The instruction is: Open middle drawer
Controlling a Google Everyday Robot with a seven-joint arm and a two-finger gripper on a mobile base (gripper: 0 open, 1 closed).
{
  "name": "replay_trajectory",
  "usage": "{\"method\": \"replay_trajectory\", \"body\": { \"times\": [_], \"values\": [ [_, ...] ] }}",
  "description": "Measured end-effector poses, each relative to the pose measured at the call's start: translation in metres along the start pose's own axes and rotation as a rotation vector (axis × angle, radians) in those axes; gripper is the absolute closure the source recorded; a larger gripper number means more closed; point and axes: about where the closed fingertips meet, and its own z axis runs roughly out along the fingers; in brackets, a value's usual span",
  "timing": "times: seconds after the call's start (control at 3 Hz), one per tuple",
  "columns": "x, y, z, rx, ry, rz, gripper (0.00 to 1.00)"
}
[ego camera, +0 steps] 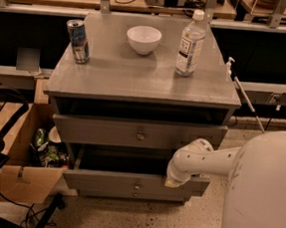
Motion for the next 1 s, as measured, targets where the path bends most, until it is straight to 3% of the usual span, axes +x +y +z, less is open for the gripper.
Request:
{"method": "replay_trajectory", "body": {
  "times": [0.33,1.0],
  "values": [
    [0.0025,0.0190,-0.0161,-0.003,-0.015,0.012,1.00],
    [0.0032,0.0262,-0.0137,-0.031,-0.020,0.020,1.00]
  ]
}}
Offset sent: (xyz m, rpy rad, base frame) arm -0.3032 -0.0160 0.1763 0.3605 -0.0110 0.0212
